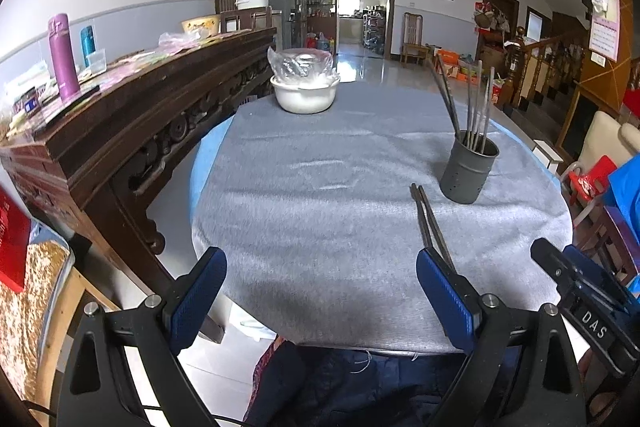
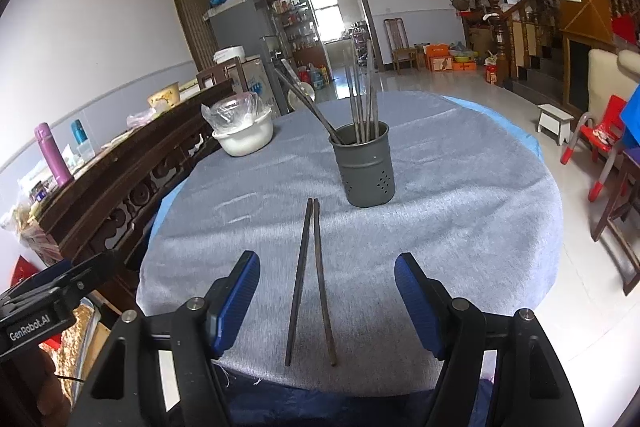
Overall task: Organize utensils
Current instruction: 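Lower both open grippers onto the last two chopsticks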
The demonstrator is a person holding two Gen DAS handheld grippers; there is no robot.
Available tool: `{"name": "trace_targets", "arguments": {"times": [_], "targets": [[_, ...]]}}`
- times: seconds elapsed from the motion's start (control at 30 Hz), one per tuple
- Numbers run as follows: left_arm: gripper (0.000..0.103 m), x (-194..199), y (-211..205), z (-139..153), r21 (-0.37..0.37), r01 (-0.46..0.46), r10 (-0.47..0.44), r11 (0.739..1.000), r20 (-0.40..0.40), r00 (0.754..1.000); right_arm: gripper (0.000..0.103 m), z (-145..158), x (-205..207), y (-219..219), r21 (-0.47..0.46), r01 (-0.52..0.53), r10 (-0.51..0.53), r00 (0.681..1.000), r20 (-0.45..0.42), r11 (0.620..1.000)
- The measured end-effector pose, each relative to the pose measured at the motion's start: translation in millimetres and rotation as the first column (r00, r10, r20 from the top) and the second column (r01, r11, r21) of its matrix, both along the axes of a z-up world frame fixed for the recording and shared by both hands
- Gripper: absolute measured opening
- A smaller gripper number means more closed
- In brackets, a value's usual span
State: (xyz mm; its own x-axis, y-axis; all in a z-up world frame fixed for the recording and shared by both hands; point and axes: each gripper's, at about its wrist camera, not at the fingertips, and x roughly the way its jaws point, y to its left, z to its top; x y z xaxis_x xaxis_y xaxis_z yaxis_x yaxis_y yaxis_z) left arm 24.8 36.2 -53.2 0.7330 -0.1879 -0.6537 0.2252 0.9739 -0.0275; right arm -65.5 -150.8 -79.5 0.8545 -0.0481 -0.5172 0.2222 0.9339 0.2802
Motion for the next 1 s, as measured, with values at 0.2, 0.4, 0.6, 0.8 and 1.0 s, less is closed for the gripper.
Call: {"name": "trace_targets", "arguments": {"times": [0.2, 0.4, 0.6, 0.8, 1.0], "targets": [[0.096, 10.4, 10.0, -11.5, -0.020, -0.019, 0.018, 1.000, -0.045, 0.999, 0.074, -2.6, 21.8, 3.9, -0.019, -0.011, 0.010, 0.999, -0.051, 1.000], [0.096, 20.5, 10.6, -26.4, -0.027, -0.011, 0.008, 1.000, -0.113, 0.994, 0.073, -14.6, 39.4, 7.7, -0.007, -0.036, 0.035, 0.994, -0.106, 0.999], [0.096, 33.5, -2.3, -45.8, -0.026, 0.036, -0.041, 0.999, -0.205, 0.978, 0.068, -20.6, 40.8, 1.1, -0.009, -0.033, 0.032, 0.994, -0.101, 0.999], [0.096, 48.9, -32.3, -54.2, 0.004, 0.097, -0.093, 0.995, -0.236, 0.967, 0.056, -32.5, 47.9, -25.1, 0.057, -0.006, 0.013, 0.993, -0.121, 0.998], [0.096, 63.3, -48.8, -64.7, 0.018, 0.114, -0.104, 0.993, -0.286, 0.953, 0.053, -43.3, 54.2, -40.8, 0.106, -0.014, 0.028, 0.991, -0.133, 0.994]]}}
